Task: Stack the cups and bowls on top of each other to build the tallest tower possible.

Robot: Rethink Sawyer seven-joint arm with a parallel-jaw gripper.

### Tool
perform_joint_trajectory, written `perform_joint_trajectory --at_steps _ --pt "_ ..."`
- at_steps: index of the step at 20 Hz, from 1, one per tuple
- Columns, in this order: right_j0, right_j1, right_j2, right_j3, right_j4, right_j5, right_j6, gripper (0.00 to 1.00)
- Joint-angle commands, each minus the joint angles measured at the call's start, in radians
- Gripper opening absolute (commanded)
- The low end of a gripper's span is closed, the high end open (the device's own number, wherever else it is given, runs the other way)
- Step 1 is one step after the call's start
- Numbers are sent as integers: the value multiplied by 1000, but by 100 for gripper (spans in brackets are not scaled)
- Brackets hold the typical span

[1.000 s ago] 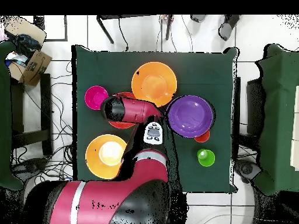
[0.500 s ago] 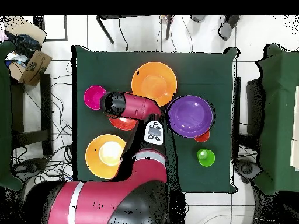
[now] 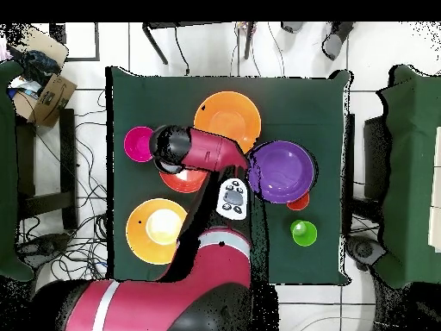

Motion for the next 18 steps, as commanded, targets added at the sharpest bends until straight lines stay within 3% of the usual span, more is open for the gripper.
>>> perform_joint_trajectory --at_steps 1,8,18 --pt "1 -14 18 -90 23 127 189 100" --pt "1 45 21 -197 89 91 254 100" --pt "42 173 -70 -384 126 144 384 100"
